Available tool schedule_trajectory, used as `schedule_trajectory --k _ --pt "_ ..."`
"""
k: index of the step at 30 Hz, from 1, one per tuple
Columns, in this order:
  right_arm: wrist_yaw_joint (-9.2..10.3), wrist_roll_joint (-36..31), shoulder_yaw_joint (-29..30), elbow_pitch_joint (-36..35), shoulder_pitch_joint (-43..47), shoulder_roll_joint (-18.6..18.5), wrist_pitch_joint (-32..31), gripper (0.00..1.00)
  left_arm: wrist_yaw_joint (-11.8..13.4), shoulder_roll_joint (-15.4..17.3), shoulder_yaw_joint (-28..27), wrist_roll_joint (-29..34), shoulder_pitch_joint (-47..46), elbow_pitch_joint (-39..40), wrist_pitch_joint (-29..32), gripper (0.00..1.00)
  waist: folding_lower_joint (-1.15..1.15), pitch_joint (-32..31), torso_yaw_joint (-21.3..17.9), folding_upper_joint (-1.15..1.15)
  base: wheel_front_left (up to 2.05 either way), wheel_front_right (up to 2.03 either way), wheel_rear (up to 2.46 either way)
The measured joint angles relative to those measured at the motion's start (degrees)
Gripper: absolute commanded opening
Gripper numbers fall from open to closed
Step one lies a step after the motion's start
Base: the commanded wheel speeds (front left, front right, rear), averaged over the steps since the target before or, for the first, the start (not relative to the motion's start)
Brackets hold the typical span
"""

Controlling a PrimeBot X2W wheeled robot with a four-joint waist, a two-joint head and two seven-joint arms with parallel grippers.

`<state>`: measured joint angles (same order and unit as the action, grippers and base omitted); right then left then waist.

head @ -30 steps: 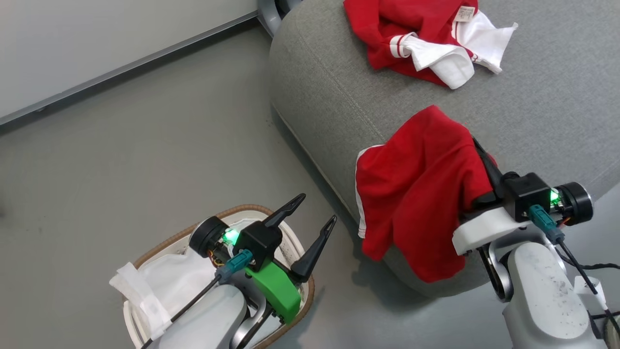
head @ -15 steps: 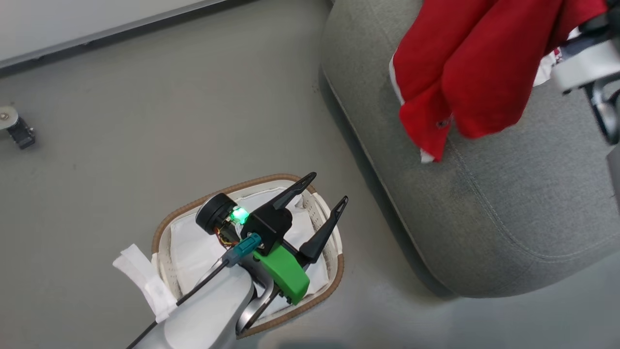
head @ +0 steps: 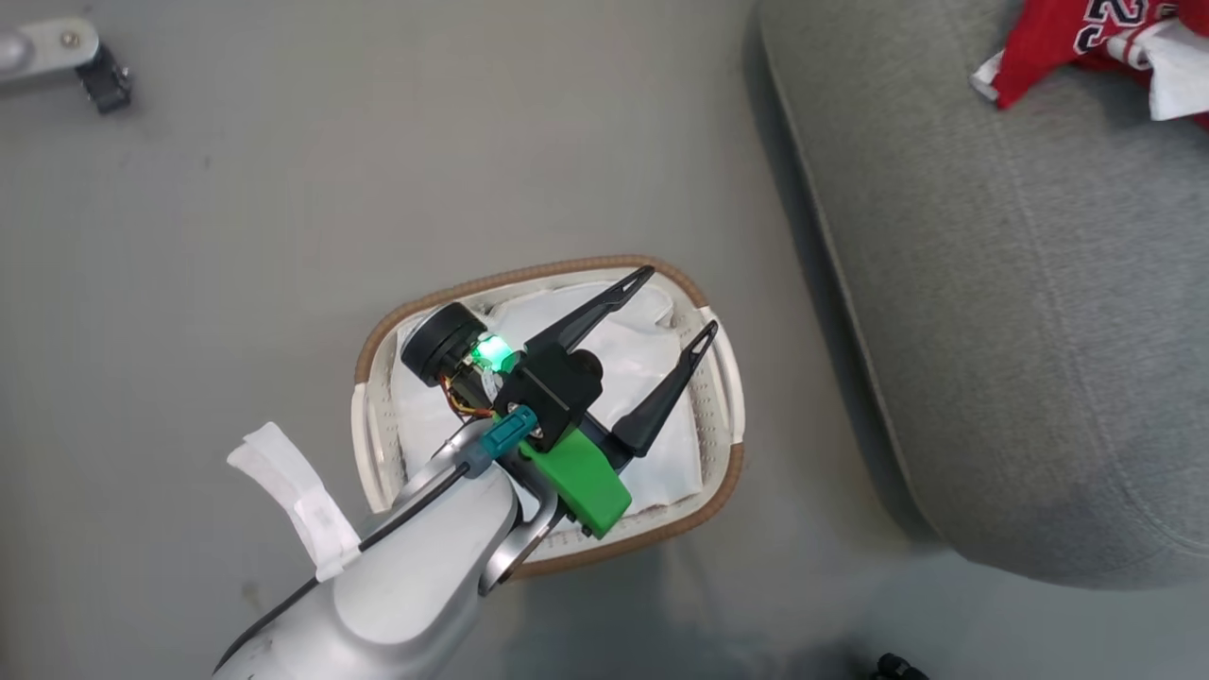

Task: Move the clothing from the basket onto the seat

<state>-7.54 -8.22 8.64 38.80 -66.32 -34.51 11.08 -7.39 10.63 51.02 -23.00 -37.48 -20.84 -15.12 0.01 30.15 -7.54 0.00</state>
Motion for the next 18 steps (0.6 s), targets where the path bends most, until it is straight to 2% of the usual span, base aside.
schedule_trajectory --k 8,14,17,18 --pt "0.0 -3.21 8.13 13.43 6.85 3.85 2.09 0.0 0.0 -1.29 0.98 1.0 -0.88 0.19 0.0 1.0 0.0 5.43 2.6 0.0 0.0 0.0 0.0" --pt "0.0 -4.26 11.06 15.6 7.67 6.09 3.7 0.0 0.0 -0.16 1.38 0.81 -1.38 -0.21 0.0 1.0 0.0 7.5 2.28 0.0 0.0 0.0 0.0" --pt "0.0 -3.36 11.18 13.39 8.54 7.32 3.9 0.44 0.0 -0.21 1.57 -0.2 -1.38 -0.2 0.0 1.0 0.0 7.57 1.17 0.0 0.0 0.0 0.0" --pt "0.0 -2.85 10.89 11.96 9.18 7.79 3.91 0.94 0.0 -0.19 1.68 -0.2 -1.38 -0.2 0.0 1.0 0.0 7.51 0.73 0.0 0.0 0.0 0.0"
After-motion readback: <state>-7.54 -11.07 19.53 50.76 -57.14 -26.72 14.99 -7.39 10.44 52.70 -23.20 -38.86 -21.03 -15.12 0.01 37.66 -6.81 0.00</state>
